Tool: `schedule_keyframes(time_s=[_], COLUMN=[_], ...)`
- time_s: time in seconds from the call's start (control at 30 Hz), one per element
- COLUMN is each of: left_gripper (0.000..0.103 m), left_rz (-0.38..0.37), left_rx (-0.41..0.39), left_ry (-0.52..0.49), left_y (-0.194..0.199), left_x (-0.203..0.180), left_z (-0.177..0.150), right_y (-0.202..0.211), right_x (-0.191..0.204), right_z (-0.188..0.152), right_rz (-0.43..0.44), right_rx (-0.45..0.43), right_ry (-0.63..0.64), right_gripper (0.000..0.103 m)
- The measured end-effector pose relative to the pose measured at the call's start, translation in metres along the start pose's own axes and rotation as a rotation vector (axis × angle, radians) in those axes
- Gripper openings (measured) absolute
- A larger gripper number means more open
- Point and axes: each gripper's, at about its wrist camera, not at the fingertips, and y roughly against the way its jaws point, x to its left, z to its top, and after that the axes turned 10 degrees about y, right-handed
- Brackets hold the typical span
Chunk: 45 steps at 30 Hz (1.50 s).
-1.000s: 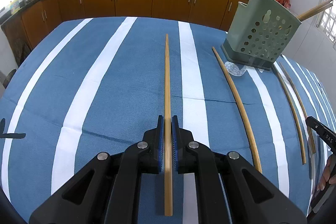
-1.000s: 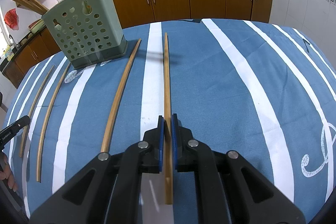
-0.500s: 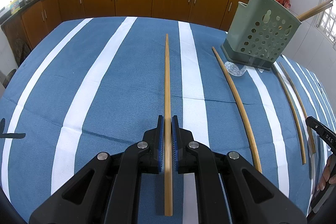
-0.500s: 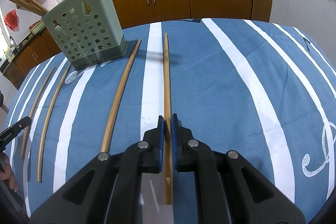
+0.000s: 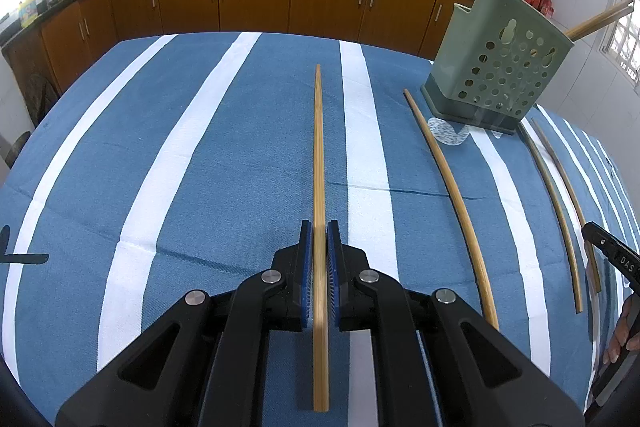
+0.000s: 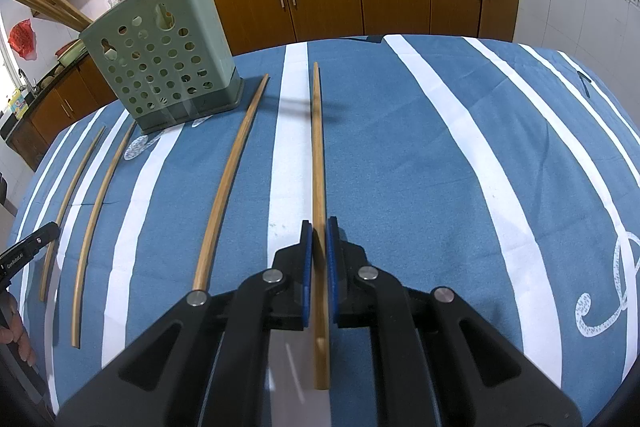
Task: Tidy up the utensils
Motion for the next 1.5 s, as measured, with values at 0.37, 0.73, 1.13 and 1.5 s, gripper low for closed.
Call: schedule_keyframes(time_s=[0.37,0.73,1.13,1.5], left_gripper=[0.007,0.007,0.007,0.007], left_rz=[-0.037,-0.117,-0.189,-0.354], left_rx=[-0.002,-0.228,-0.344,-0.433], left_ry=[-0.004,0.015,-0.003,-0.096], left_y=[0.013,0.085,0.123,0.168], left_x=[0.003,0.0,-0.017,-0.075], left_z=[-0.002,0.035,0.076,0.089], right_y=[0.028,0.1,0.151,0.216], right_x=[-0.008,-0.016,-0.017,0.01], right_z=[-0.001,0.036,0.071,0.123], right_rz=[0.034,0.003,0.029,0.123], right_rx=[-0.098,-0.347,-0.512,-0.749], right_ry=[-0.031,-0.021,-0.034,0.016], right_gripper=[0.008,0.008,0.008,0.008])
